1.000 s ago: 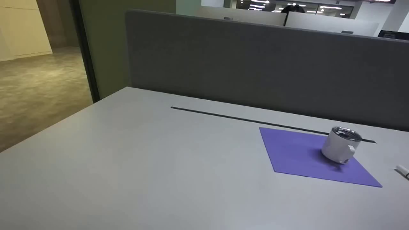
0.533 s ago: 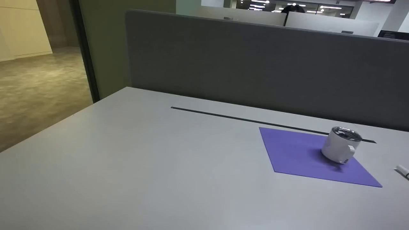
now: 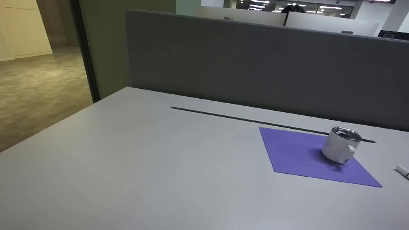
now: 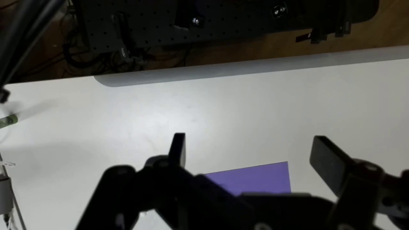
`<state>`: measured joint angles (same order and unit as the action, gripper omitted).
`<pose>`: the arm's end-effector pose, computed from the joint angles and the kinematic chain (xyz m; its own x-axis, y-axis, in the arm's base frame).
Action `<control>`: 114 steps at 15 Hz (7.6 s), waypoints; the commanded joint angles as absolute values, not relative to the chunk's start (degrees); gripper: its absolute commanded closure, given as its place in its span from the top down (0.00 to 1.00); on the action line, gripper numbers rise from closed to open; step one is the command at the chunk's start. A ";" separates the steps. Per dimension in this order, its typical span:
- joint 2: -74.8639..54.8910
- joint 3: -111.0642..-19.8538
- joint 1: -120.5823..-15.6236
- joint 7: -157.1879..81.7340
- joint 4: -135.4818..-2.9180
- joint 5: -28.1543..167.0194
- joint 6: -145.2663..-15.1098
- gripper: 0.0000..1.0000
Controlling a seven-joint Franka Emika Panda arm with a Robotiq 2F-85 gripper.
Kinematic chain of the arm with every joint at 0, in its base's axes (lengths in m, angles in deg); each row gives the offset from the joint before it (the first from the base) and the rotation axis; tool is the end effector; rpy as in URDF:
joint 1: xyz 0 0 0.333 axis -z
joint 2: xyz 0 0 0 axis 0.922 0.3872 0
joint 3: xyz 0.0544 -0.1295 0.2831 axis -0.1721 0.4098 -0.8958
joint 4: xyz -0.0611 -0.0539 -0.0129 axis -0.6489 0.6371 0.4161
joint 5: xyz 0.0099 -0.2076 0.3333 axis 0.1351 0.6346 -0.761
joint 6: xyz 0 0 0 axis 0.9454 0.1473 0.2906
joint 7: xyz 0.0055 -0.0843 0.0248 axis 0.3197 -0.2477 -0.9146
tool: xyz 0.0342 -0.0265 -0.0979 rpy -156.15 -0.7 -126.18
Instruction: Open then close the sliding lid on the travel mug
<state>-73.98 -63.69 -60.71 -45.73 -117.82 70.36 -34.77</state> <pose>0.2819 -0.0754 0.5508 0.9902 -0.1161 -0.0776 -0.1174 -0.9930 -0.0112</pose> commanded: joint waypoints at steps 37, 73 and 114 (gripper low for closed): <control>-9.40 -61.63 -58.68 -59.51 -76.98 96.83 -75.78 0.70; 10.35 -69.96 -60.06 -76.10 -73.80 83.46 -79.44 0.00; 11.30 -70.42 -57.97 -77.08 -78.54 82.42 -88.89 0.00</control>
